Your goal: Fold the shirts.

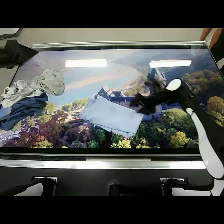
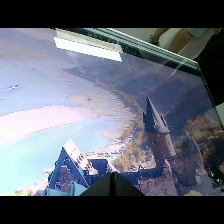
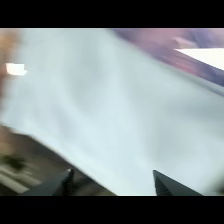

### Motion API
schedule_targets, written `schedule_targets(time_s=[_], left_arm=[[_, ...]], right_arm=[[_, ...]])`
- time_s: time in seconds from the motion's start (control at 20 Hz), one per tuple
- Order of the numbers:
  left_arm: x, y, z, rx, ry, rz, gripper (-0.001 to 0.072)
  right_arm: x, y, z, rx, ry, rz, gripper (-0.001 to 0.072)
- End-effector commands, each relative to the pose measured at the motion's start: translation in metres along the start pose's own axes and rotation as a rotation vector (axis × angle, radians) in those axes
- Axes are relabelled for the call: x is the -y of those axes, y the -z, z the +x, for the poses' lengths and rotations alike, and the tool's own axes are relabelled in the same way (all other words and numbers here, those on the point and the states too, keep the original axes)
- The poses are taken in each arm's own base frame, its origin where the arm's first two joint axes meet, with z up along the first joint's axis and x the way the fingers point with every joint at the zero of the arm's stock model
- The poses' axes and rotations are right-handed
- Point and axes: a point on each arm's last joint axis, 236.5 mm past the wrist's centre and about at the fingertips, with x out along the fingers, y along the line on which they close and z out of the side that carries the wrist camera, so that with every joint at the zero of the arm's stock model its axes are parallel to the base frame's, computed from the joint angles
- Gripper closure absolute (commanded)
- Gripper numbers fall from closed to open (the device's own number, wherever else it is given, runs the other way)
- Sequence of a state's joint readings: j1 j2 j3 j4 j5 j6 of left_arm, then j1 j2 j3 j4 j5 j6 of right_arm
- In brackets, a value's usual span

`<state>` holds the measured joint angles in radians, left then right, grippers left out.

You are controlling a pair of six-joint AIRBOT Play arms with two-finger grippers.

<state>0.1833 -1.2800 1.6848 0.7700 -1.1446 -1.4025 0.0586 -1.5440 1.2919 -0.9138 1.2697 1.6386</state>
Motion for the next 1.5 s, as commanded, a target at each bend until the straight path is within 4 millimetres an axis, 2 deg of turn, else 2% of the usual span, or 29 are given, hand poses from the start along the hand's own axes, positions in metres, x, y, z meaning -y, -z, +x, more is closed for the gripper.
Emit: schedule_targets(time_s=[0.0,0.05,0.15,0.2,0.3,0.35,0.4,0.45,0.55,0.65,0.7,0.8,0.85,1.0,1.1,1.3,1.35,1.45], left_arm=[[-0.002,0.002,0.000,-0.009,-0.007,0.011,0.0677],[-0.002,0.003,0.000,-0.010,-0.007,0.010,0.0677],[0.000,0.004,0.001,-0.014,-0.004,0.012,0.0677],[0.000,0.005,0.001,-0.020,-0.002,0.011,0.0676],[0.001,0.008,0.001,-0.033,0.000,0.011,0.0677],[0.001,0.009,0.001,-0.035,0.000,0.011,0.0676],[0.000,0.010,0.001,-0.039,0.000,0.011,0.0677],[0.000,0.010,0.001,-0.039,0.000,0.011,0.0676],[0.000,0.010,0.001,-0.039,0.000,0.012,0.0676],[0.000,0.010,0.001,-0.039,0.000,0.012,0.0676],[0.000,0.010,0.001,-0.039,0.000,0.011,0.0676],[0.000,0.010,0.002,-0.040,0.000,0.010,0.0677],[-0.001,0.010,0.002,-0.041,0.000,0.010,0.0676],[-0.001,0.010,0.002,-0.042,0.000,0.010,0.0676],[0.000,0.011,0.002,-0.045,0.000,0.010,0.0676],[0.000,0.011,0.002,-0.045,0.001,0.010,0.0676],[0.000,0.011,0.002,-0.045,0.001,0.010,0.0676],[0.000,0.011,0.002,-0.045,0.001,0.010,0.0676]], right_arm=[[0.094,0.055,-0.009,-0.138,0.212,0.172,0.0059],[0.086,0.058,0.009,-0.133,0.138,0.214,0.0046],[0.060,0.050,0.039,-0.077,-0.012,0.261,0.0047],[0.049,0.045,0.052,-0.060,-0.051,0.278,0.0048],[0.040,0.043,0.076,-0.050,-0.054,0.285,0.0061],[0.035,0.041,0.084,-0.042,-0.070,0.293,0.0209],[0.026,0.031,0.085,-0.006,-0.105,0.263,0.0665],[0.016,0.019,0.078,0.033,-0.153,0.226,0.0671],[-0.004,-0.016,0.040,0.141,-0.233,0.104,0.0671],[-0.007,-0.053,-0.017,0.250,-0.276,0.081,0.0671],[-0.003,-0.069,-0.048,0.300,-0.292,0.078,0.0674],[0.024,-0.092,-0.109,0.383,-0.314,0.115,0.0673],[0.045,-0.099,-0.138,0.419,-0.322,0.159,0.0673],[0.118,-0.095,-0.203,0.516,-0.313,0.303,0.0672],[0.171,-0.074,-0.233,0.548,-0.242,0.397,0.0672],[0.275,-0.002,-0.267,0.545,0.030,0.641,0.0672],[0.296,0.016,-0.273,0.548,0.089,0.708,0.0673],[0.327,0.055,-0.266,0.517,0.178,0.828,0.0673]])
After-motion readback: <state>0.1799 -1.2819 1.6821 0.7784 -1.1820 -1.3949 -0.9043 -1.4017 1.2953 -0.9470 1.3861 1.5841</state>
